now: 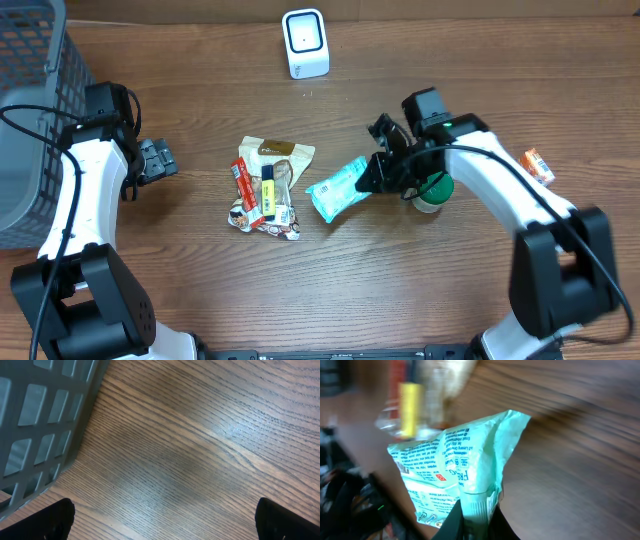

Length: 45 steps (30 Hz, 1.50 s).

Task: Scan the item barcode
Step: 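Lift the wipes pack and carry it to the white scanner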

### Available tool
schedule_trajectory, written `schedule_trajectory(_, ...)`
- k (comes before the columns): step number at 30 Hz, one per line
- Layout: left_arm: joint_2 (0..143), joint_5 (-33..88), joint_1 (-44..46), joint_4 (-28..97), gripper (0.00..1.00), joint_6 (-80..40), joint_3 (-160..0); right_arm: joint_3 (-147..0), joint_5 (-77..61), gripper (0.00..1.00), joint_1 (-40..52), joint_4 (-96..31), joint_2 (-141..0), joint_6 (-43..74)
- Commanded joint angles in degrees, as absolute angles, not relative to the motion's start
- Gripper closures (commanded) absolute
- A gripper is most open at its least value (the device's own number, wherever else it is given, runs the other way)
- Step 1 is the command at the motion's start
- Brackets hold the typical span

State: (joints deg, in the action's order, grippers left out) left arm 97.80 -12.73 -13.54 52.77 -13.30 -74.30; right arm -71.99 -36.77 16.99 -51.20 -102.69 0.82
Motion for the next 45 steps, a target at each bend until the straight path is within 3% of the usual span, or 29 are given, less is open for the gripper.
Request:
schedule_trajectory(1,96.64,-13.5,-13.47,52.86,0.0,-12.64,-75.18,-73.91,-45.1,0.96,16.99,-54.85,-96.38,-6.46)
schedule_trajectory(14,96.64,-13.5,-13.47,52.86,0.0,-12.67,-75.18,-77.25,-45.06,0.97,16.19,-57.43,-94.24,-4.71)
schedule_trajectory(22,96.64,-13.5,-13.47,52.86,0.0,-12.67,-75.18,-104.03,-25.23,0.97,16.97,-71.7,-94.41,-4.73)
schedule_trajectory(26,96.64,-13.5,-13.47,52.86,0.0,-12.64,-75.18,-118.39,-14.46,0.97,17.69,-72.55,-94.52,-5.15)
schedule_trajectory(35,96.64,-13.5,-13.45,52.86,0.0,-12.64,-75.16,-124.49,1.1,0.97,21.58,-49.12,-96.44,-18.81)
schedule_trajectory(45,96.64,-13.5,-13.47,52.86,0.0,-12.67,-75.18,-124.46,14.37,0.96,25.89,-31.62,-110.65,-22.98)
